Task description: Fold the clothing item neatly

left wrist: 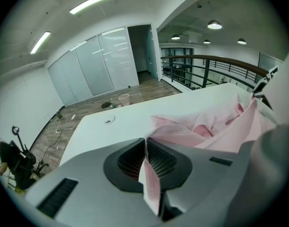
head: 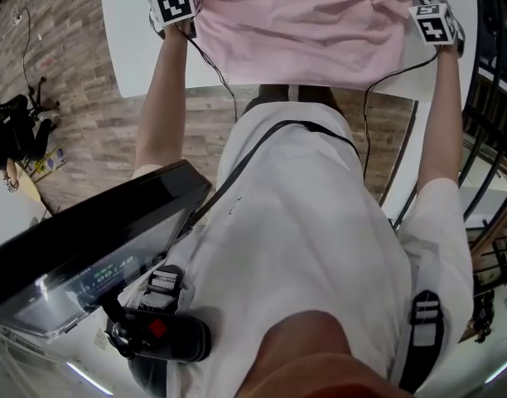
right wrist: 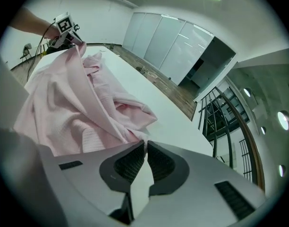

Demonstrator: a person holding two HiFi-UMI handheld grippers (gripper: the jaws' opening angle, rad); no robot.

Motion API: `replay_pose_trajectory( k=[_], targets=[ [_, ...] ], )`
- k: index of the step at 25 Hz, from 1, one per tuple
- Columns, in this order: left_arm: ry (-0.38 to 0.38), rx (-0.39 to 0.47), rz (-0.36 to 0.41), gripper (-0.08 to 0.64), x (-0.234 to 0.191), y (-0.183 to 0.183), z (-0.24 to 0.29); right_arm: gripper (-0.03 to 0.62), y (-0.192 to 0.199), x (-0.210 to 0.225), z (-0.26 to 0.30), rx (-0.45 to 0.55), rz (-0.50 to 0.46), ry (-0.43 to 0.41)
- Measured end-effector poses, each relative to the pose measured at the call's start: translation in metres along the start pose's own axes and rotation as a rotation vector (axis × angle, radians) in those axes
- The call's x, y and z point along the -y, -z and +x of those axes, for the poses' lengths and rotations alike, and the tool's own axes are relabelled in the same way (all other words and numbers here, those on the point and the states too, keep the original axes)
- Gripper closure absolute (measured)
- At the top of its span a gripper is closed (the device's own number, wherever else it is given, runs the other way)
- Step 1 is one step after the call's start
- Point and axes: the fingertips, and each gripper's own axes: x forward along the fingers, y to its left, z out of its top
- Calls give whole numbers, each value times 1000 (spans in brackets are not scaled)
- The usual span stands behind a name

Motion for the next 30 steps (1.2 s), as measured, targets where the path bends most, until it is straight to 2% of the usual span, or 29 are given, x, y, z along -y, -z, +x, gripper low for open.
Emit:
replay_pose_trajectory(
  k=[6, 11, 14, 16, 18, 22, 25, 30],
  targets=[
    [-5, -93, 23, 545, 7, 3, 42, 566, 6, 14, 30, -58, -2, -22],
    [6, -168, 38, 543, 23, 27, 55, 566, 19, 5, 33, -74, 25, -33],
    [-9, -125, 69, 509, 25, 25, 58, 566, 19, 8, 36, -46, 48, -8],
    [-11, -77, 81, 408, 20, 17, 60, 562, 12, 11, 39, -1, 70, 10],
    [-4, -36, 80, 351, 15, 11, 56, 497, 7, 16, 33, 48, 125, 39],
    [-15, 42, 96, 344, 3, 1, 33, 474, 3, 21, 6, 127, 227, 94],
    [-1, 55, 112, 344, -8, -1, 31, 474, -10, 15, 4, 179, 294, 86],
    [76, 97, 38, 344, -23, -6, 27, 474, -1, -3, -6, 179, 340, 88]
  ],
)
